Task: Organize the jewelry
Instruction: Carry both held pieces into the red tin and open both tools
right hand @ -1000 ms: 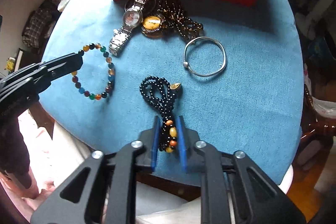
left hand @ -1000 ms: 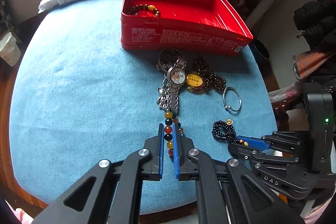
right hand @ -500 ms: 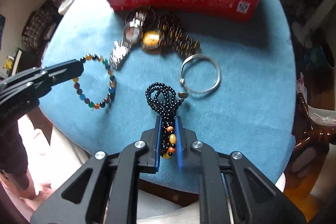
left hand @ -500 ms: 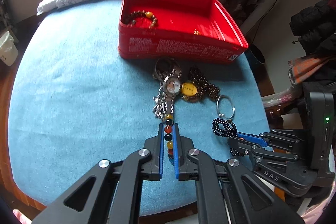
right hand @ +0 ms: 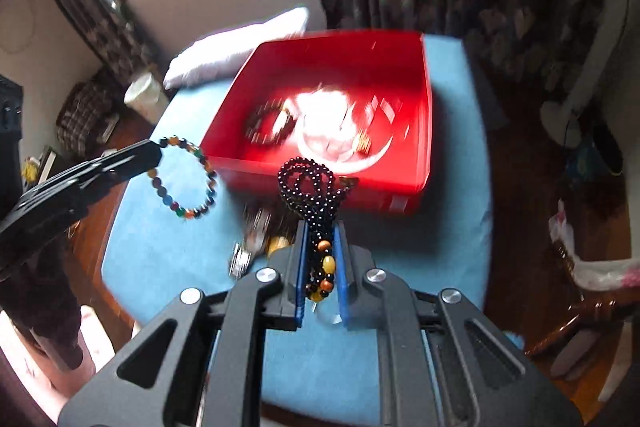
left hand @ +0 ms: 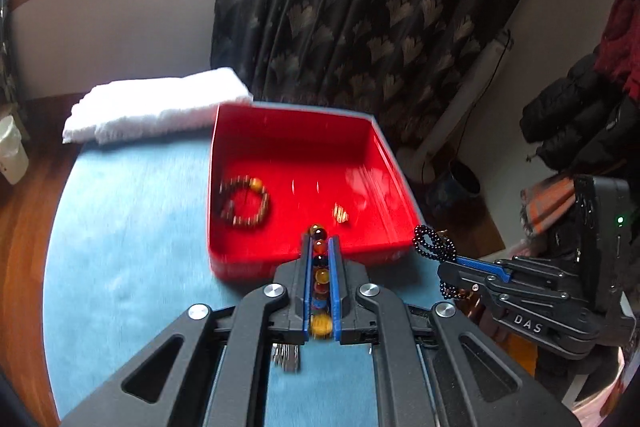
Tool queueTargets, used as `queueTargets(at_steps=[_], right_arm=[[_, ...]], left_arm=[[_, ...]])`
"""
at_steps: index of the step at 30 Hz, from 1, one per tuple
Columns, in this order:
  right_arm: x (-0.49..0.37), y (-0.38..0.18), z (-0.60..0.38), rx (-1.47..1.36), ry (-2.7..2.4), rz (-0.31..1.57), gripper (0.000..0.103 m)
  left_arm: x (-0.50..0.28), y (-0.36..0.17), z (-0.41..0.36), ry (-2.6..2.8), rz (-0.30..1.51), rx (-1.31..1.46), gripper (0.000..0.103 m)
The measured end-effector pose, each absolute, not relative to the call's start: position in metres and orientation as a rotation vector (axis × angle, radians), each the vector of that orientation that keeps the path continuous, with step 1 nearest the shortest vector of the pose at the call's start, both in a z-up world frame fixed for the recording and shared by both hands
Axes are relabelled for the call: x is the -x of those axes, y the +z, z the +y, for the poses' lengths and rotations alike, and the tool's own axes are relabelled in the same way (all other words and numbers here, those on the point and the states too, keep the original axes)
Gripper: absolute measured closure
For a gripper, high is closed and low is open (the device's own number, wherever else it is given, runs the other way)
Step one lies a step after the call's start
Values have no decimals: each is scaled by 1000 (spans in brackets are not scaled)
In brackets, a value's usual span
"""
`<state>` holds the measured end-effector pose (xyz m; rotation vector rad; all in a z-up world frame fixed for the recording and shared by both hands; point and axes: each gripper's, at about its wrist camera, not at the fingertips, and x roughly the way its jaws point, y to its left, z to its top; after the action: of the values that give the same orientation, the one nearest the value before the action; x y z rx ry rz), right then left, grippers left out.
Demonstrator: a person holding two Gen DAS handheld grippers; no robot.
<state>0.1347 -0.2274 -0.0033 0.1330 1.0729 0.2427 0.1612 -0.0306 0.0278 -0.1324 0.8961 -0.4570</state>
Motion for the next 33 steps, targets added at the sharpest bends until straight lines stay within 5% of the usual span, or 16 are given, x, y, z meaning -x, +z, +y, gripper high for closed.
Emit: queueTargets(at_steps=[15, 33], right_arm=[[-246, -54, -226, -172, 224, 1161, 92], [-270, -87, -218, -143, 204, 1218, 88]], left_arm=[[-275, -30, -64, -423, 1004, 110, 96], [-290, -74, -63, -375, 1102, 97, 91]])
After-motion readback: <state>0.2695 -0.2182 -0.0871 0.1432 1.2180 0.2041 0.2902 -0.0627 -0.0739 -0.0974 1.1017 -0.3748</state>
